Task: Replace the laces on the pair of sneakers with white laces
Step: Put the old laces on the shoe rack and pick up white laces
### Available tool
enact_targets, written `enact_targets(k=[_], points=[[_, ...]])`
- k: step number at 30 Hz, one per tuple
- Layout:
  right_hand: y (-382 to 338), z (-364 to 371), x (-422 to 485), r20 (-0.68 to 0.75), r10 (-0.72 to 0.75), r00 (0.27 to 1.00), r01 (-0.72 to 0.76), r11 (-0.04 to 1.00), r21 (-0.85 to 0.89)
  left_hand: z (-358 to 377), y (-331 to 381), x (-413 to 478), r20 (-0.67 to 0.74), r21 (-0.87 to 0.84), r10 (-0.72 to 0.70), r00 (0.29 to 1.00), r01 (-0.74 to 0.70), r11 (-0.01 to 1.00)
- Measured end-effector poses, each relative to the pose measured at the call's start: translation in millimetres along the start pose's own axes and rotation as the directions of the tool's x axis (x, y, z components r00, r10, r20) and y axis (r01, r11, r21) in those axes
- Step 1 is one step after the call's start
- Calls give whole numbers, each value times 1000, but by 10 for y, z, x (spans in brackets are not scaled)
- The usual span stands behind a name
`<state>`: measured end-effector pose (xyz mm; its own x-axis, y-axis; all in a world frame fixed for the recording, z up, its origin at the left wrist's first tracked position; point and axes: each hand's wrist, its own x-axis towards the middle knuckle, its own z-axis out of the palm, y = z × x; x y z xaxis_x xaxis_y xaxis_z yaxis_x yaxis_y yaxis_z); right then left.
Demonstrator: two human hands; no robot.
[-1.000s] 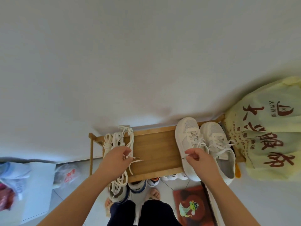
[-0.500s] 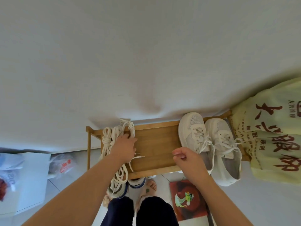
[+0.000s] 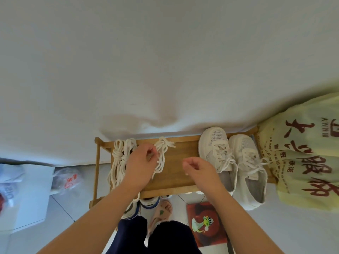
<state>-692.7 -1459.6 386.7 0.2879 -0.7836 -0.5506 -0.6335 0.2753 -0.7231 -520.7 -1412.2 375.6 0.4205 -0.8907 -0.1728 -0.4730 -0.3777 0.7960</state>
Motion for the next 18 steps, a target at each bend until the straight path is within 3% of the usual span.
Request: enact_targets(k=[4,9,14,18], points=[[-260,83,18,89,42,995,-62,971,229,-117,235,-222,60,-203,-7,998,19,979],[-430,125,-29,255,-83,963,-90,795,600,-189,358,-402,108,-183,89,990,-68,981],[-508,122,-89,267,-155,951,-78,718,692,-225,304,-551,161,-173,78,984,-50,984],[-575,155,-176,268,-219,938,-17,745,667,-293,268,-625,12,-345,-77,997,77,936]])
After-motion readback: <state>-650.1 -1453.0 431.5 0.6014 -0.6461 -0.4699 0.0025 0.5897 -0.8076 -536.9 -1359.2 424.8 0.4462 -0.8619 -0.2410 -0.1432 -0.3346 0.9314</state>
